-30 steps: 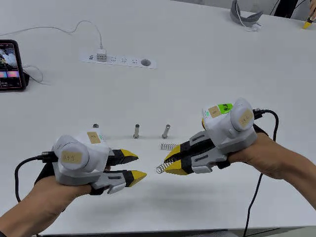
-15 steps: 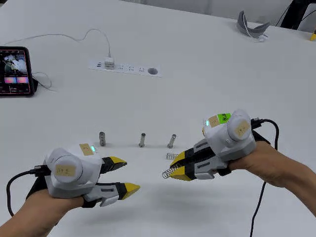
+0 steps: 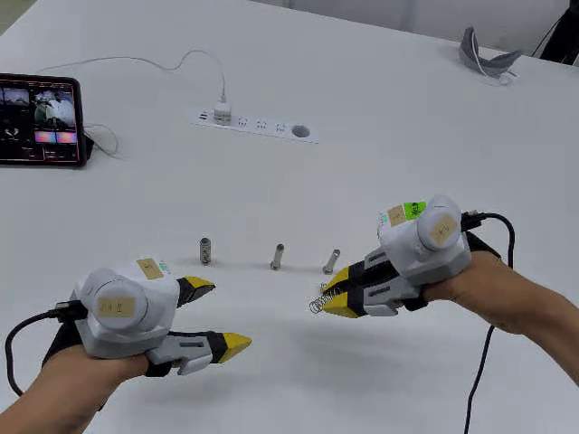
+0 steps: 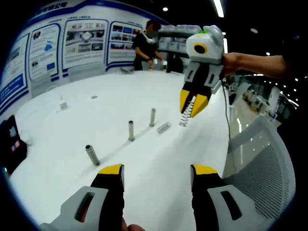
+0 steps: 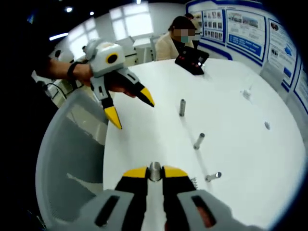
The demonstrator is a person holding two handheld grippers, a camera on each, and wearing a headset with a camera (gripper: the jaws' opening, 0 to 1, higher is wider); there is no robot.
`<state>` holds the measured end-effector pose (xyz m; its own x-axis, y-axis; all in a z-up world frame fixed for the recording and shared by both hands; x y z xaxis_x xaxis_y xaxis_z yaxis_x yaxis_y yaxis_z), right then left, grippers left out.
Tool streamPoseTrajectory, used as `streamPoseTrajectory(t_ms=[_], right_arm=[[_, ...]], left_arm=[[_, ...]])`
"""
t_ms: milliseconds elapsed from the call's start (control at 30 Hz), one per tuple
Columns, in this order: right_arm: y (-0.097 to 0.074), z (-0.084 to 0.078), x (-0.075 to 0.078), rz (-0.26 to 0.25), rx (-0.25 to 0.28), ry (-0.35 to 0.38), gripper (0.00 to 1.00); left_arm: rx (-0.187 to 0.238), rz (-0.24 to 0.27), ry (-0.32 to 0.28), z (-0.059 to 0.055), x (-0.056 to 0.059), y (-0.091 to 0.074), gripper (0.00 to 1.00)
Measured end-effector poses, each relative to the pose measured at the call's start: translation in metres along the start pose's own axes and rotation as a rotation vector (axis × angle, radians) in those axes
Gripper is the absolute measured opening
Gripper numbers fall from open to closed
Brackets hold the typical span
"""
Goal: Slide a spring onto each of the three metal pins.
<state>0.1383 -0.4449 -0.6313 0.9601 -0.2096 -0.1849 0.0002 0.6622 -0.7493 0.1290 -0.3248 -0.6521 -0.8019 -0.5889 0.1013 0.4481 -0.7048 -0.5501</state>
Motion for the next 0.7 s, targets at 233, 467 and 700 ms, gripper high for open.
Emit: streamPoseTrajectory(t_ms=[233, 467, 700], right_arm=[[0.002, 0.004, 0.014, -0.01, -0.017, -0.018, 0.13], [0.004, 0.007, 0.024, -0.001, -0.045, -0.042, 0.13], [0.006, 0.012, 0.036, 0.002, -0.065, -0.058, 0.13]], left_arm=[[-0.012, 0.032, -0.019, -0.006, -0.009, -0.005, 0.62], [-0.002, 0.067, -0.044, -0.007, -0.018, -0.009, 0.66], [-0.001, 0.086, -0.058, -0.009, -0.023, -0.013, 0.69]])
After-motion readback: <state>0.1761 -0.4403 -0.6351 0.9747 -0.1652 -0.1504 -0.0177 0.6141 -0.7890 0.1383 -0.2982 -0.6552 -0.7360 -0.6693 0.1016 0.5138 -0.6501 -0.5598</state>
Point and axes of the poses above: the centre of the closed fingertips' face, and the gripper's own axes: y roughly forward along the fingers, x roughly to its right, z roughly out of its top, the point moved 1 cm from there along -y, roughly backward along the fingers, and after that the axes turned 5 degrees about z, right-handed, at the moved point
